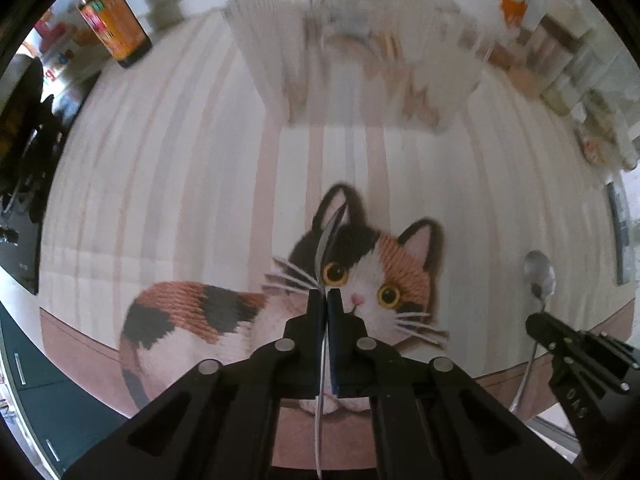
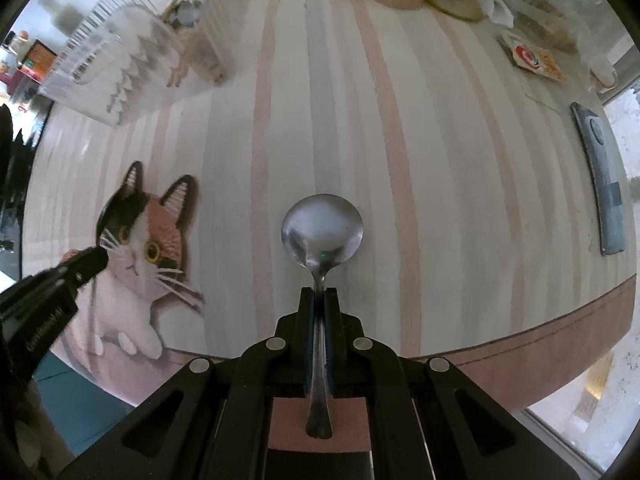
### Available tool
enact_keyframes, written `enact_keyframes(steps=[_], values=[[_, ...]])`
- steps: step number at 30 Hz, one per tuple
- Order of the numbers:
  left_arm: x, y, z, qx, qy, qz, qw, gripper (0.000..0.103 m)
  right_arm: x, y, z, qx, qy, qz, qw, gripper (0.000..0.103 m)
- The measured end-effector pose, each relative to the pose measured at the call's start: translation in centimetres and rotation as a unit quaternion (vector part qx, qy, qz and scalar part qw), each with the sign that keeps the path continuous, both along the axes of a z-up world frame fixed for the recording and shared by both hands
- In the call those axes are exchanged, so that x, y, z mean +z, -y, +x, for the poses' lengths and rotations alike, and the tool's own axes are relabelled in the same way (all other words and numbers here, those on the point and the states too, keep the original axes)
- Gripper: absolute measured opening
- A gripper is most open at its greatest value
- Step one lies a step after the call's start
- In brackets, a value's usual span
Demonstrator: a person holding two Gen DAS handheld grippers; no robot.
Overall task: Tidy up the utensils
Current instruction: 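Lift both spoons off the cat mat and carry them toward the basket, then lower both spoons into the basket and open both tools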
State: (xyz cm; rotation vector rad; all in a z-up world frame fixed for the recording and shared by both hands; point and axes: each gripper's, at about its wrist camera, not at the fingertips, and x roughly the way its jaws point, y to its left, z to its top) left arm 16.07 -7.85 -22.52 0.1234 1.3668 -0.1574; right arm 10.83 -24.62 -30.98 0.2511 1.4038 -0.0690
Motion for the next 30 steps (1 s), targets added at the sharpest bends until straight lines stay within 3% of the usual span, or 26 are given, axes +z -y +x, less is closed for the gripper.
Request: enact_keyframes(steps=[14,21,26,30], values=[[11.3,-3.4,-0.1,0.026,0.103,-0.039,0.9936,0.0,10.9,0.4,1.8,0.01,0.113,0.05,0.992,0.004],[17.3,-4.4,4.2,0.046,0.14,-0.086,0.9853,0.0,16.3,-0.1,6.1,0.028,0.168,0.079,0.982,0.004],[18.3,-3.3,9.2,0.045,0.132,-0.116,0.9833,0.0,18.3,-1.0,12.0,0.033,0.184,0.087,0.979,0.004],[17.1,-1.9,13.8,0.04,0.103,-0.127,0.9857,0.0,17.9,-1.8,16.6,0.039,0.17,0.08,0.981,0.004]])
